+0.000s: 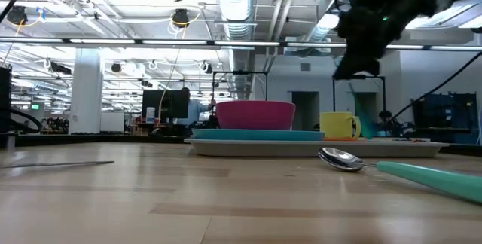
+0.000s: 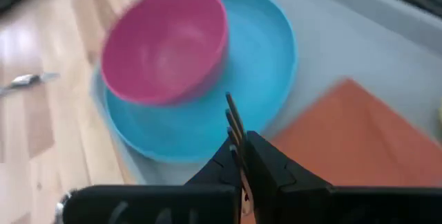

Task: Set up tray
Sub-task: Put the purple fork on top of the orange napkin

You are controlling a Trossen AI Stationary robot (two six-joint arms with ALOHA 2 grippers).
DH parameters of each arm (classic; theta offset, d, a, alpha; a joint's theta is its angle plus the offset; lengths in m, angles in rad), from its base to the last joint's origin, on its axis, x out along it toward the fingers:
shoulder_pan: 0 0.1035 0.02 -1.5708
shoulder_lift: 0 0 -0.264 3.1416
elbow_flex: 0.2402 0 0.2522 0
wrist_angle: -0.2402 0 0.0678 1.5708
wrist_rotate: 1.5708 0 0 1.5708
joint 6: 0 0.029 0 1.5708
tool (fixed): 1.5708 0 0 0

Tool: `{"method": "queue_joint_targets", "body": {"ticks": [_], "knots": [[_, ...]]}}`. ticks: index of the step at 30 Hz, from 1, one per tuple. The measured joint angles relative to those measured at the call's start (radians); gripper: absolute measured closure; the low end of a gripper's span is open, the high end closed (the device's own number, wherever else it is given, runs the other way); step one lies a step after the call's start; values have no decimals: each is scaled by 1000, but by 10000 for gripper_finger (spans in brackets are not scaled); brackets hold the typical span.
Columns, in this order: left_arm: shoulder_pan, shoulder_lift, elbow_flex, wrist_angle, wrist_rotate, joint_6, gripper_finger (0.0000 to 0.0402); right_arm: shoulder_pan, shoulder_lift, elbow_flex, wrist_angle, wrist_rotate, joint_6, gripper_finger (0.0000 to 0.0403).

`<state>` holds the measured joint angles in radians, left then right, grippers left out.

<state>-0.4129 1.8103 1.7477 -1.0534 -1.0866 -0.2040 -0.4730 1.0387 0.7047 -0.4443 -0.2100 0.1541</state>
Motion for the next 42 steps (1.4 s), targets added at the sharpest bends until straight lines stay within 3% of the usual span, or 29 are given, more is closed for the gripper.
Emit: {"method": "queue_joint_targets", "body": {"ticks": [7, 15, 21, 27, 42], "knots": [[0, 1, 0, -84, 62, -73, 331, -144, 176, 72, -68, -244, -268, 403], [0, 1, 0, -113, 62, -116, 331, -250, 388, 146, -29, -370, -346, 403], [0, 1, 0, -119, 95, -162, 331, -293, 518, 177, -16, -373, -342, 394], [0, 2, 0, -118, 138, -178, 331, -331, 602, 175, -8, -361, -334, 356], [0, 2, 0, -116, 143, -207, 331, -332, 563, 192, 4, -360, -282, 270]]}}
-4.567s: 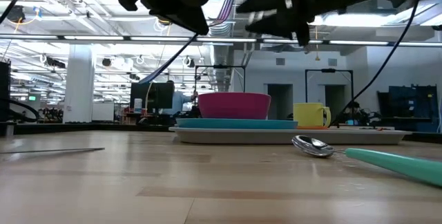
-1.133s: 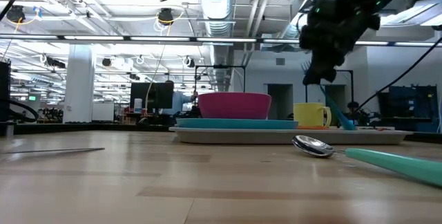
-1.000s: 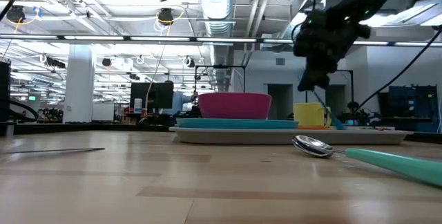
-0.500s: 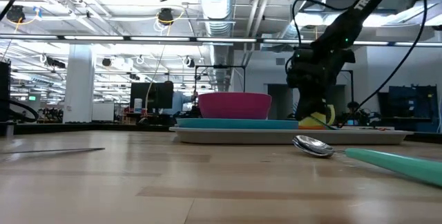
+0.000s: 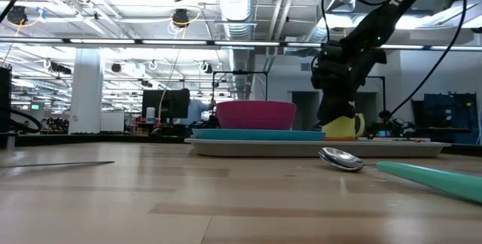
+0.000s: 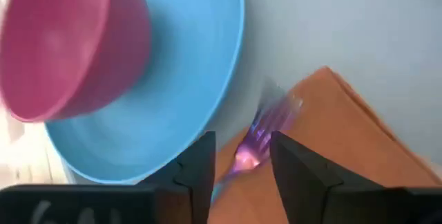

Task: Set up tray
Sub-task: Put the purple fork on top of the orange napkin, then put the green spoon on top of the orange napkin to the right of the purple fork

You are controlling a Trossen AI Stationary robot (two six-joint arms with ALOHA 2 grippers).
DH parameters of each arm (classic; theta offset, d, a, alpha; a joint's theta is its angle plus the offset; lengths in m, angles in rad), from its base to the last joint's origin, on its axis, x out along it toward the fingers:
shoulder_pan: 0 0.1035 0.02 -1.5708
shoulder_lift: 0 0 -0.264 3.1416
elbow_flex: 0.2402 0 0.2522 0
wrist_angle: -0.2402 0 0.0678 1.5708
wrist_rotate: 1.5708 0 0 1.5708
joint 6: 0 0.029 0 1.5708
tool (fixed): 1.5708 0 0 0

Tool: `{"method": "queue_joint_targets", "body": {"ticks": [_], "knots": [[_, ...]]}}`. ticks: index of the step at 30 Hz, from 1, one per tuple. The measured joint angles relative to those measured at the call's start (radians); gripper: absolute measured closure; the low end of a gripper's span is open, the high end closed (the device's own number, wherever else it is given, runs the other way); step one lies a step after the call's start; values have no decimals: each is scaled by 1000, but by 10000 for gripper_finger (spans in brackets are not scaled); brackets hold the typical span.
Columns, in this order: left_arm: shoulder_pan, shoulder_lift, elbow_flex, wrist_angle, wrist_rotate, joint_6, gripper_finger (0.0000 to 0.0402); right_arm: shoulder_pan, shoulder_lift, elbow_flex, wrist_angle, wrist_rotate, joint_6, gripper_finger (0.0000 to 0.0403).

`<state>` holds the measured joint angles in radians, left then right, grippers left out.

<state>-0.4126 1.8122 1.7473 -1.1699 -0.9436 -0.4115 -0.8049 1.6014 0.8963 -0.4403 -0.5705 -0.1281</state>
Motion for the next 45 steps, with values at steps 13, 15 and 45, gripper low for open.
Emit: {"method": "queue_joint_targets", "body": {"ticks": [13, 15, 45], "knots": [[0, 0, 0, -2, 49, -5, 331, 27, -79, 142, -109, 50, 91, 250], [0, 0, 0, -13, 48, -5, 331, 52, -99, 163, -162, 50, 110, 252], [-195, -5, -38, -401, 250, -648, 331, 1067, -37, 185, -345, 446, 837, 252]]}}
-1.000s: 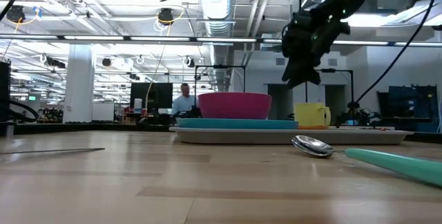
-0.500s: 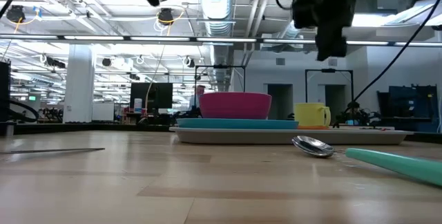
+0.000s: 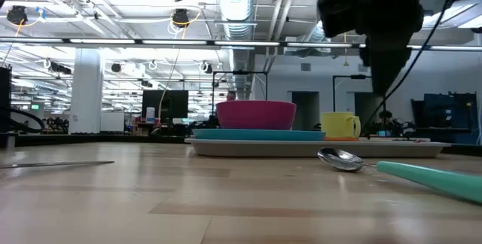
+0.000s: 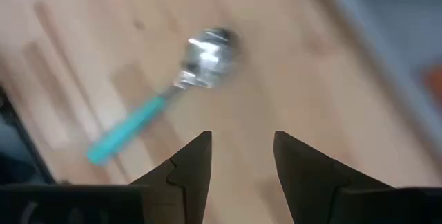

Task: Set up tray
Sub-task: Put the green spoon on top of the orange napkin to the right of the purple fork

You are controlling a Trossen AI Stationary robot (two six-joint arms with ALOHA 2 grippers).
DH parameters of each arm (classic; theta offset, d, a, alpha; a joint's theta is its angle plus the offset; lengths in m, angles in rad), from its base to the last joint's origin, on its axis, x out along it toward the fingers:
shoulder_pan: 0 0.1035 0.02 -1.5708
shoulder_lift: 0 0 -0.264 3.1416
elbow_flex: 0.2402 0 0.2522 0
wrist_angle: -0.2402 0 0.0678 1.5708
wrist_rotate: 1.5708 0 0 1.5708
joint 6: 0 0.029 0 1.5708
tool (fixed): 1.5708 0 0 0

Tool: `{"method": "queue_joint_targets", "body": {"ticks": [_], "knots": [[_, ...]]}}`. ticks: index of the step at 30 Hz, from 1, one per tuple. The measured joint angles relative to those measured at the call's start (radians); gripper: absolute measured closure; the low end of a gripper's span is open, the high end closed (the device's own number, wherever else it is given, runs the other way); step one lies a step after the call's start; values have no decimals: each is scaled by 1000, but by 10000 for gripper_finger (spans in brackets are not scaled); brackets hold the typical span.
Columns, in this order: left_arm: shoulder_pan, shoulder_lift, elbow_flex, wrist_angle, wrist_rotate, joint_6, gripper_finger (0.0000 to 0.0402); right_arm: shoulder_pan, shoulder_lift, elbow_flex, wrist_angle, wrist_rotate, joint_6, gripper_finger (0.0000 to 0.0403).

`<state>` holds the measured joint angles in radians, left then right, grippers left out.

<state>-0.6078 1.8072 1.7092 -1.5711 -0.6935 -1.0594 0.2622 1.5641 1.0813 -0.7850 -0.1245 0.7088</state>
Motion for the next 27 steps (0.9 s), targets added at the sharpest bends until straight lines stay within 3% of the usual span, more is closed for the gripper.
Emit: {"method": "queue_joint_targets", "body": {"ticks": [5, 13, 27], "knots": [[-34, 0, 0, 0, -20, -57, 331, 64, 118, 0, 169, -3, 87, 256], [-73, 0, 0, 0, -20, -93, 331, 80, 254, 0, 223, -5, 130, 264], [-89, 0, 0, 0, -27, -85, 331, 78, 269, 0, 274, -39, 208, 266]]}}
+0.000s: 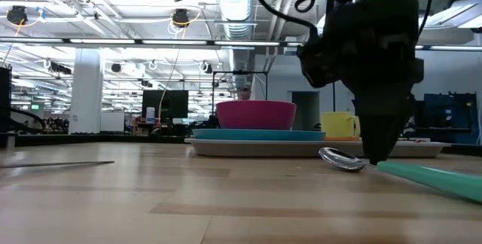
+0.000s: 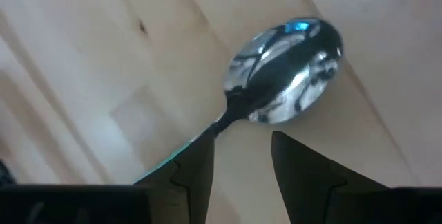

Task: Set up tray
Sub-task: Put the green spoon on top of the orange napkin to the right of the purple fork

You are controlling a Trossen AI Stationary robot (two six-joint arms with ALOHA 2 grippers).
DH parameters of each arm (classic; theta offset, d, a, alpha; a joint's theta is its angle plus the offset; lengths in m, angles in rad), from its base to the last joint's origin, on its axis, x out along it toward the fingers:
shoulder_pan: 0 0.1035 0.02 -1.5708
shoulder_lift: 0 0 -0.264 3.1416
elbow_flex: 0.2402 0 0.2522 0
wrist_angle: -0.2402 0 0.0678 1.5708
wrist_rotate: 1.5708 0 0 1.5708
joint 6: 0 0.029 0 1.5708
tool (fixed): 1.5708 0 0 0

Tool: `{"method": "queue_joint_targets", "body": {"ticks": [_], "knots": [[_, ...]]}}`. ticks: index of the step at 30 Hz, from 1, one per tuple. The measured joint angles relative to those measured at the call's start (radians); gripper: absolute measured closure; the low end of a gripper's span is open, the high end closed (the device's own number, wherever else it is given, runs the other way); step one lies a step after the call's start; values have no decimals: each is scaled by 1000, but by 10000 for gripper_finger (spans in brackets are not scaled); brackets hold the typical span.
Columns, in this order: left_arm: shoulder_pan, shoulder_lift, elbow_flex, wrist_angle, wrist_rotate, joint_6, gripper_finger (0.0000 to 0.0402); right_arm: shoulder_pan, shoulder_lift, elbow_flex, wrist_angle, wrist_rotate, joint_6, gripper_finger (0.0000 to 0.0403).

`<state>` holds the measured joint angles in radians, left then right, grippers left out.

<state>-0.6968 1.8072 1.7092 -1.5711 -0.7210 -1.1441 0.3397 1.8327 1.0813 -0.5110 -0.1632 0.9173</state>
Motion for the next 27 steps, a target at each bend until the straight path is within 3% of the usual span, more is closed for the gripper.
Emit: {"method": "queue_joint_targets", "body": {"ticks": [27], "knots": [[0, 0, 0, 0, -1, 71, 331, 46, 36, 2, 102, 45, 247, 269]]}}
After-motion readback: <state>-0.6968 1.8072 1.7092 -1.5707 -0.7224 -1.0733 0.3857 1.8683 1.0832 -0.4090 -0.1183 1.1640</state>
